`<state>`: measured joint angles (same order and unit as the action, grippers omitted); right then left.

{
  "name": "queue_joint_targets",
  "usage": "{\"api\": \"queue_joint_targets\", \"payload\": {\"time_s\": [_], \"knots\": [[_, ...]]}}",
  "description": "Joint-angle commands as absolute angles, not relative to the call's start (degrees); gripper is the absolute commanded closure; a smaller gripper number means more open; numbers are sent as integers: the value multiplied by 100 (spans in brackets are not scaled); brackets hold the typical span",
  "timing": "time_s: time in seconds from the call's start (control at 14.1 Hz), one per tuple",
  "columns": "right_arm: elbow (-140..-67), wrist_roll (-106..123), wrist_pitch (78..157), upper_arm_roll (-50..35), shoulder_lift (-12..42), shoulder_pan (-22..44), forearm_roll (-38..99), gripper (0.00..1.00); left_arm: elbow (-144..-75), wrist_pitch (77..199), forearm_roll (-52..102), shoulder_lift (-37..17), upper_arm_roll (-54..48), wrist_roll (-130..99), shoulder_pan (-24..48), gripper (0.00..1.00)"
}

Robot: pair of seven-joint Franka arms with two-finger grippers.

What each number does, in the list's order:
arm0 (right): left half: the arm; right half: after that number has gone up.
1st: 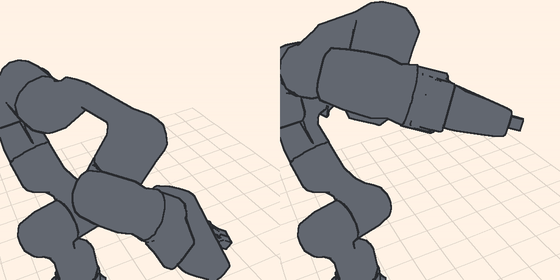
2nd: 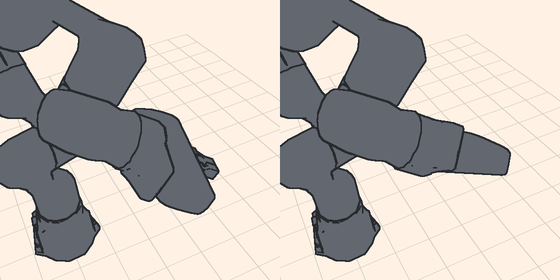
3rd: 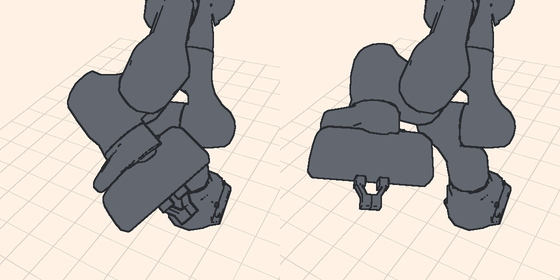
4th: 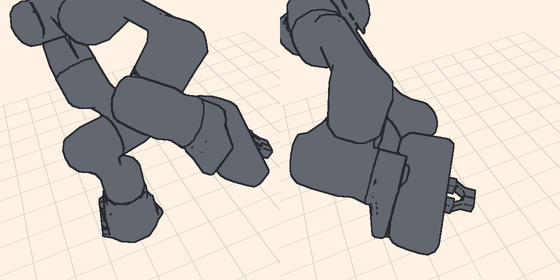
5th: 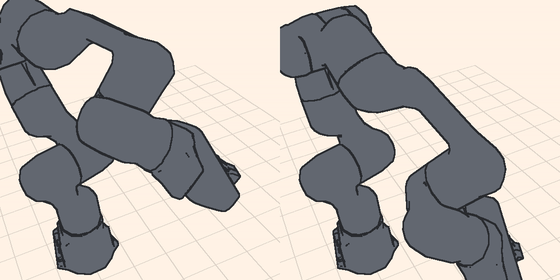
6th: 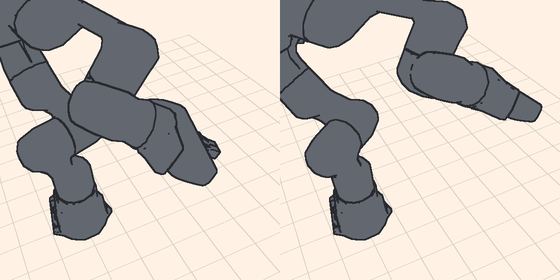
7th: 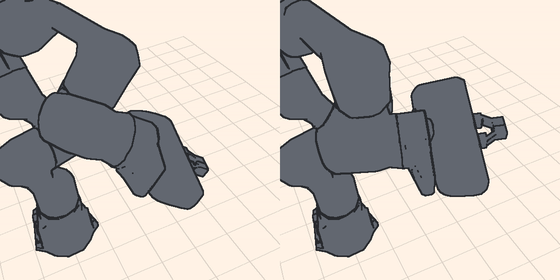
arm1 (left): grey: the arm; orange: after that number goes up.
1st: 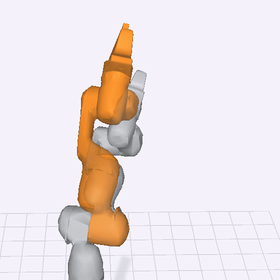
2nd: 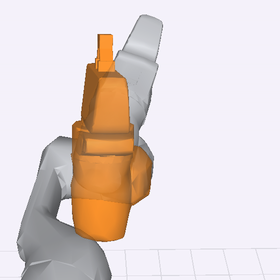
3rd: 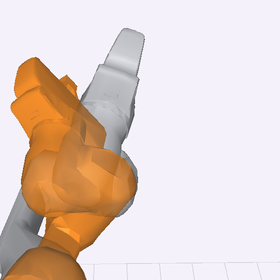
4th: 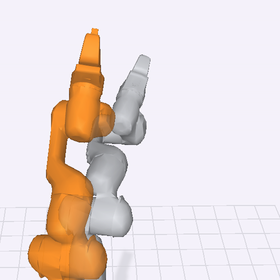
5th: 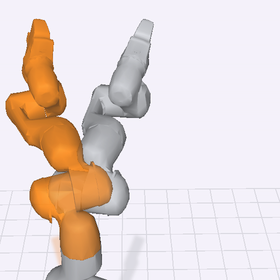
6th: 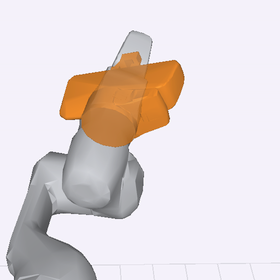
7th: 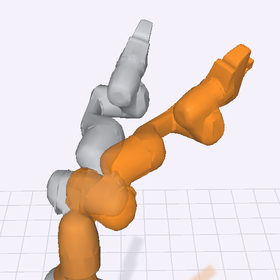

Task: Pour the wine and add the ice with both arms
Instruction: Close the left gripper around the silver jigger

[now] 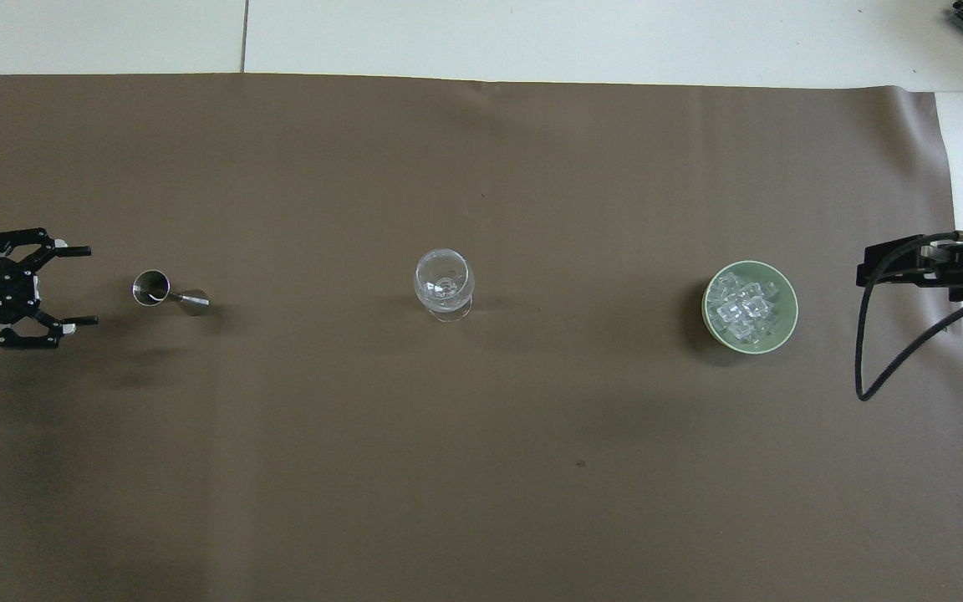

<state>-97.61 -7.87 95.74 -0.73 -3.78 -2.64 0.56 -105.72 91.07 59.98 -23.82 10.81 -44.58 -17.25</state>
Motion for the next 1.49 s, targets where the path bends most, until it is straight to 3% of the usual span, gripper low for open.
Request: {"api": "queue_joint_targets", "payload": {"time_s": [0.0,0.64,0.92,1.42], "knots": [[-9712,-861,9483,-97,-387,-316,114,0,-11099,9253,6179,-2408,1248,-3765,-1582,0],[-9712,-861,9483,-97,-387,-325,114,0,-11592,9589,6793,-2408,1231,-3525,-1486,0],[-9712,-861,9483,-97,-387,-325,114,0,-11803,9633,6969,-2417,1187,-3252,-1424,7],[-9712,-861,9483,-97,-387,-325,114,0,-11865,9659,7294,-2426,1143,-3129,-1274,10]]}}
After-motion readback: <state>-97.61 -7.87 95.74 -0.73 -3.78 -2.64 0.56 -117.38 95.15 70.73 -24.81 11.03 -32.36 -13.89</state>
